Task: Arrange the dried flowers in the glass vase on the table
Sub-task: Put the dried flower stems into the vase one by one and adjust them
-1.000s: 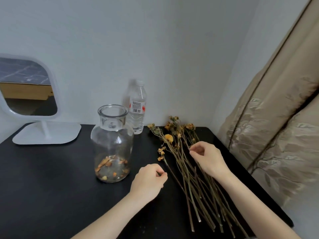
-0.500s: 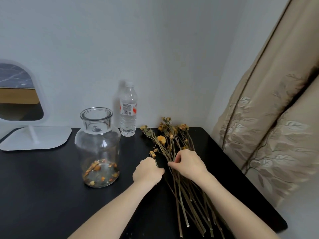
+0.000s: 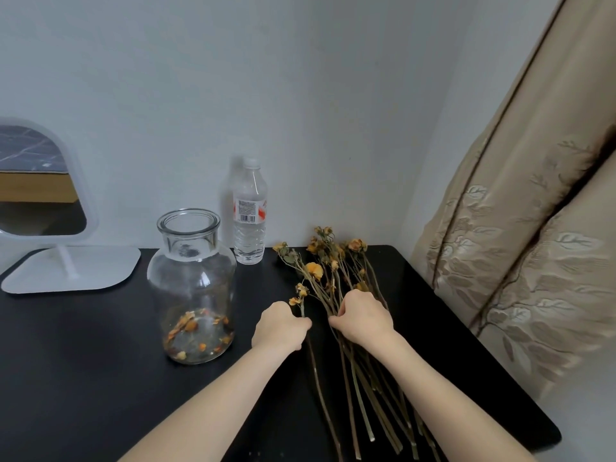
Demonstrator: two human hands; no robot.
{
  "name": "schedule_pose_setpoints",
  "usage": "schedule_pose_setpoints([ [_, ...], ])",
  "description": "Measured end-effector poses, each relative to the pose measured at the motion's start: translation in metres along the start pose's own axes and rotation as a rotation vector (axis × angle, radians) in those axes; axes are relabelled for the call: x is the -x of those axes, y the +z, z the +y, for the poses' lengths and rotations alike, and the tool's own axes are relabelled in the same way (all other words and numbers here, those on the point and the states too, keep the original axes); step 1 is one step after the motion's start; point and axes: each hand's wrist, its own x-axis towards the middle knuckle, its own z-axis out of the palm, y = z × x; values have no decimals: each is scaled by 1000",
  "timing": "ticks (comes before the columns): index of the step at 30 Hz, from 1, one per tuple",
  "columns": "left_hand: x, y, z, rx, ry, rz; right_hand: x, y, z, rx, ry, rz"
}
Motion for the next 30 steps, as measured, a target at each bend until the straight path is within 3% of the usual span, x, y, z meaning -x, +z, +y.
schedule_pose_setpoints([
  [15, 0, -19, -10, 159, 55, 10, 4, -20, 14, -395, -8, 174],
  [23, 0, -21, -11, 155, 51, 10, 4, -29, 18, -765, 101, 25],
  [30, 3, -22, -9, 159, 62, 4, 3, -33, 23, -1239, 242, -192],
])
